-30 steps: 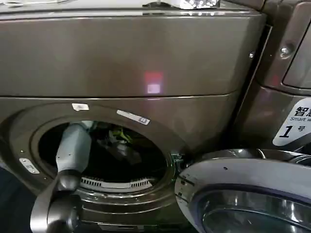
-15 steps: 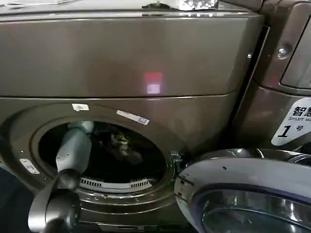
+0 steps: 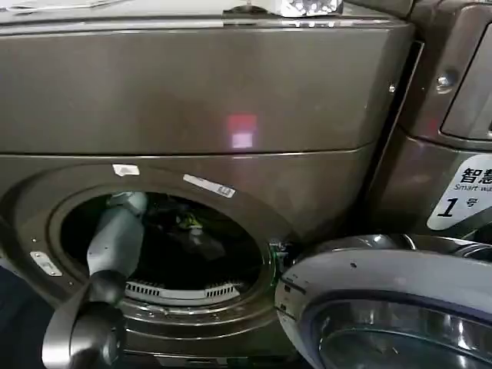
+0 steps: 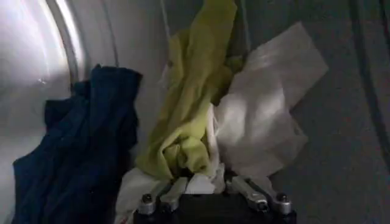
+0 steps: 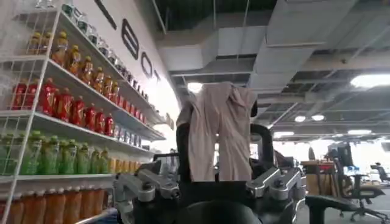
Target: Grasp the clothes from the dryer.
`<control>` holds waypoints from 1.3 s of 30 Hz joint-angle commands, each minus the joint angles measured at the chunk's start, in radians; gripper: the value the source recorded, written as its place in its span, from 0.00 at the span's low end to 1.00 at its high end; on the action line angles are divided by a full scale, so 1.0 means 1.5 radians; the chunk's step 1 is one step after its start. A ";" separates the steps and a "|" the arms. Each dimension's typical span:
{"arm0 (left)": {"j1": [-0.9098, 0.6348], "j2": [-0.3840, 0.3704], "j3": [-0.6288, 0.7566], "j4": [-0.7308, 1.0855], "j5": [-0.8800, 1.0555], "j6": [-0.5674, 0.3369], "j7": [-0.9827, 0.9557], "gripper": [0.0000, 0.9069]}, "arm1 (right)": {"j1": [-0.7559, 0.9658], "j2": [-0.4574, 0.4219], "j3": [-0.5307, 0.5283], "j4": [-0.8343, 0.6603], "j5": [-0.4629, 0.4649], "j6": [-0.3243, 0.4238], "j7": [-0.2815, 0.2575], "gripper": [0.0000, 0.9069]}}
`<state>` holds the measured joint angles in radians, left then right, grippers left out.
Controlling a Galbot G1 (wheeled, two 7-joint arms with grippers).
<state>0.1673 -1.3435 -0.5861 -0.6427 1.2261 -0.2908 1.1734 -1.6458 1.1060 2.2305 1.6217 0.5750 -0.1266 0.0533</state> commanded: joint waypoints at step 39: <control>0.156 -0.143 0.006 -0.379 -0.654 0.383 -0.728 0.00 | 0.011 0.018 -0.019 0.075 0.017 0.005 -0.031 1.00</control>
<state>0.3292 -1.5115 -0.5741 -1.0956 0.4688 0.1761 0.2813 -1.6276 1.1200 2.2113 1.7084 0.5978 -0.1726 0.0240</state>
